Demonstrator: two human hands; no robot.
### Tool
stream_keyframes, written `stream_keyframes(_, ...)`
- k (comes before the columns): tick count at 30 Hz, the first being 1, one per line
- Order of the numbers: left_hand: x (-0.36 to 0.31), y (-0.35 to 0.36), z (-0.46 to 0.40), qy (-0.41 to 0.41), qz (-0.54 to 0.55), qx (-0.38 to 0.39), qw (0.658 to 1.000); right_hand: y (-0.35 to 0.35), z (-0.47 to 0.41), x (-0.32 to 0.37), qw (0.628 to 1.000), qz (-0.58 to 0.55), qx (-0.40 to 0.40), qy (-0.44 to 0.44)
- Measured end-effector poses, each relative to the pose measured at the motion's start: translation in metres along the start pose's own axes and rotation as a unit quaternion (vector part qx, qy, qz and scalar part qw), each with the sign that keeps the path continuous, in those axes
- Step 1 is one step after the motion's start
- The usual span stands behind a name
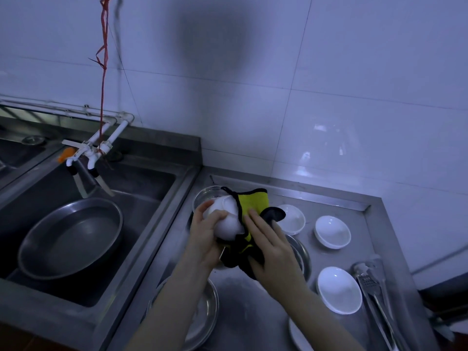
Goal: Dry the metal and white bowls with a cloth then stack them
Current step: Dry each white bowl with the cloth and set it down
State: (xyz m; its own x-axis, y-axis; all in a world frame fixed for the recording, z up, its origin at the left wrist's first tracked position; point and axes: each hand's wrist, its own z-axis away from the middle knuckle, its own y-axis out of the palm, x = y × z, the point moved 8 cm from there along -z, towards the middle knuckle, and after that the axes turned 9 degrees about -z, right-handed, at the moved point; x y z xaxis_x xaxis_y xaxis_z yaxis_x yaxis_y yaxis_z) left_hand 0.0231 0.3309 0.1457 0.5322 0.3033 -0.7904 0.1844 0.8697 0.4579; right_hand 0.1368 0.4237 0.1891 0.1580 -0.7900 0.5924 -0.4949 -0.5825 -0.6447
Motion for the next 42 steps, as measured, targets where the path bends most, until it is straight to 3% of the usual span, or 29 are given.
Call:
stream_keyframes(4,-0.014,-0.002,0.004,0.019,-0.008,0.034,0.999,-0.009,-0.007,-0.021,0.992,-0.078,0.012,0.101)
stream_keyframes(11,-0.010,-0.002,0.001,0.016,-0.024,0.053,0.998,0.021,0.000,0.028,0.995,-0.005,0.064,-0.078)
stream_keyframes(13,-0.015,-0.004,0.001,0.022,-0.008,0.057,0.998,0.011,-0.010,0.018,0.997,-0.060,0.043,-0.036)
stream_keyframes(16,-0.023,-0.003,0.005,0.022,0.063,0.069,0.995,-0.005,-0.012,-0.010,0.977,-0.179,-0.028,0.108)
stream_keyframes(24,-0.028,-0.001,0.008,0.020,-0.003,0.074,0.997,0.011,0.007,0.027,0.992,-0.120,-0.033,0.029)
stream_keyframes(29,-0.029,-0.001,0.014,0.050,-0.119,0.132,0.983,-0.005,-0.012,-0.015,0.930,-0.305,-0.042,0.199)
stream_keyframes(33,-0.025,0.004,0.016,0.046,-0.171,0.185,0.967,-0.018,-0.027,-0.030,0.938,-0.271,0.044,0.212)
stream_keyframes(37,-0.025,0.008,0.013,0.028,-0.101,0.166,0.981,-0.015,-0.037,-0.001,0.972,-0.156,0.116,0.130)
stream_keyframes(42,-0.020,0.006,0.015,0.018,-0.047,0.142,0.989,0.000,-0.016,0.027,0.992,-0.053,0.109,0.047)
